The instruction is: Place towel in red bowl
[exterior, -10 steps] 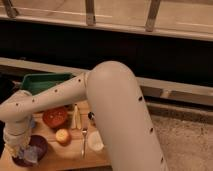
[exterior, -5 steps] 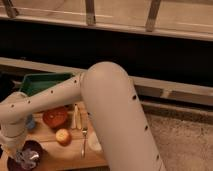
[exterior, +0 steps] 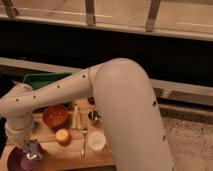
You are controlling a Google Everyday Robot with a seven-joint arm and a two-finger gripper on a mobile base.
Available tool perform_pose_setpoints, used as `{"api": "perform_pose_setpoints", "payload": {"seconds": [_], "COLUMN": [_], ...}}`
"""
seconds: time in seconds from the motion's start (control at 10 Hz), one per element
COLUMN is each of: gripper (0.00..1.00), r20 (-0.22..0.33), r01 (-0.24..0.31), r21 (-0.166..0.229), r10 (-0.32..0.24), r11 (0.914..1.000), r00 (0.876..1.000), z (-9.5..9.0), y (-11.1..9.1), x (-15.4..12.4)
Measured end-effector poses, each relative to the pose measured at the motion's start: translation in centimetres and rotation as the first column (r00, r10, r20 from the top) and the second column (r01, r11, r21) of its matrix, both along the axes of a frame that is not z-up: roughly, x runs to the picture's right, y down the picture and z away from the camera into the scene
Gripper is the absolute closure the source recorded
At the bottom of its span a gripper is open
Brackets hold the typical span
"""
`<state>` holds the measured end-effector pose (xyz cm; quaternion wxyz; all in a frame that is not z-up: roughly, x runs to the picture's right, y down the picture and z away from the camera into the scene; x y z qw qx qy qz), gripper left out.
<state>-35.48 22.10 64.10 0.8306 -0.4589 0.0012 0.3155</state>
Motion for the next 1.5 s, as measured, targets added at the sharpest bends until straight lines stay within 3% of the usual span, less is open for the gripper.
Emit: {"api": "perform_pose_setpoints", "payload": {"seconds": [0.2,0.5,1.0,1.2,1.5], "gripper": [0.87,0.87,0.87,0.87,0.87], "r20": [-0.065,-0.157,-0.159,-0.176,-0.208], "r01": [-0.042,-0.117,-0.117,-0.132,-0.129], "r21": [0.037,0.097,0.099,0.106,0.159], "r10": [0.044,0.131,0.131,0.149,0.161], "r11": [0.9984,0.9884,0.9883,0.9856,0.9788], "r00": [0.997,0.979,0.979,0.973,0.965], "z": [1.3,3.8,3.9,4.4,7.1], "y": [-3.4,-8.8,-8.8,-9.0,-12.0], "x": [2.5,6.2,6.2,6.5,7.6]}}
